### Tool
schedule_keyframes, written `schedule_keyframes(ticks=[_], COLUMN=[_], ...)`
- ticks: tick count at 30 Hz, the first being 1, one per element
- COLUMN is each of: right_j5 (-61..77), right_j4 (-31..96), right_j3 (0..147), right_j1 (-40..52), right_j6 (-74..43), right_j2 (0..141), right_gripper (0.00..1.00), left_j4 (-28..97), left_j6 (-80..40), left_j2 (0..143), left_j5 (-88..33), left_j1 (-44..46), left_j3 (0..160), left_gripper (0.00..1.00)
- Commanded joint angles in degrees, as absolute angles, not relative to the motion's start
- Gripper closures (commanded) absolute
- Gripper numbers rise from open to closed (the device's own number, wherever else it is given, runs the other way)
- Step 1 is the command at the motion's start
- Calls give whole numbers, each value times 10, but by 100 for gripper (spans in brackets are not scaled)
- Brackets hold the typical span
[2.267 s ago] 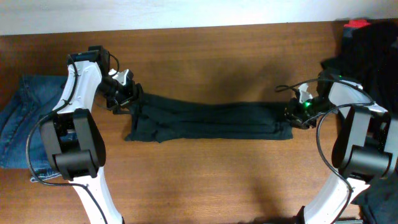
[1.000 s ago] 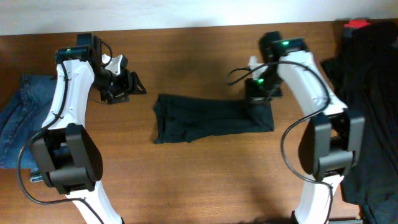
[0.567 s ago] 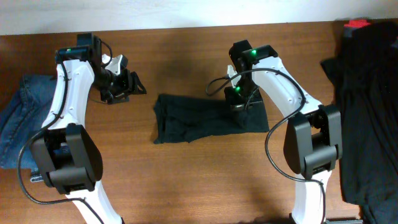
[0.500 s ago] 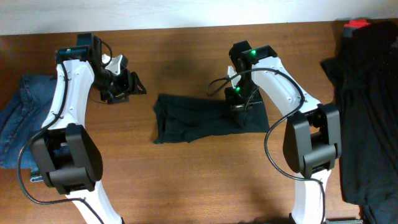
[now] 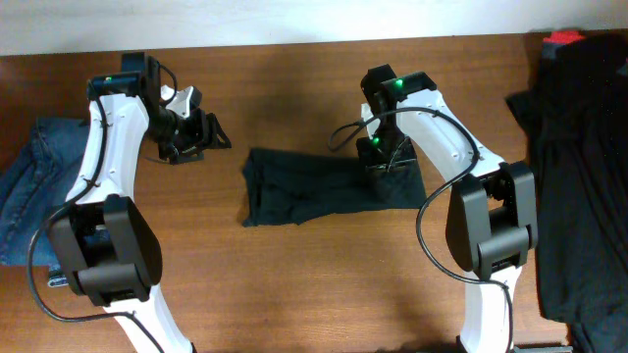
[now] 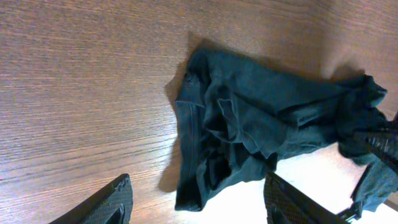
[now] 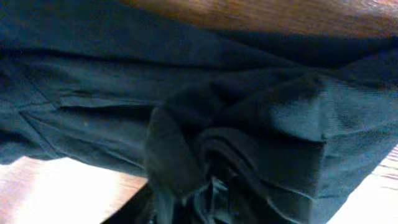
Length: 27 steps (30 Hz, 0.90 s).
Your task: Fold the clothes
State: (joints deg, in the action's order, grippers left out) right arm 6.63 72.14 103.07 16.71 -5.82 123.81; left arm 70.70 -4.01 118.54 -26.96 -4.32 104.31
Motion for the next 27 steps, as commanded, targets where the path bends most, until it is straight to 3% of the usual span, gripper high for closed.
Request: schedule_keyframes(ticks=[1,4,7,15,22,27], right_j5=[154,283,286,160,139,85], right_j4=[709,714,715,739,801,800], right_j3=[1032,1032,1032,1034,1045,1045], right_j1=[170,169,165,131,113,101], right_j6=[16,134,137,100,135,96], right_j2=[1241,1241,1241,1235,1232,1231], right_gripper=[61,59,57,57,58,59], left_j4=[708,708,713,715,712,712], left_j6=[-29,-29,-29,-29,-29,-29], left_j2=[1176,1176,1176,1176,1176,1176], left_j5=[-269,-269,-269,-269,-269,-269], left_j1=[-47,-47,-47,-47,-47,-47], left_j3=[1049,1049,1049,1049,1049,1049], left_gripper=[33,33,33,33,33,33])
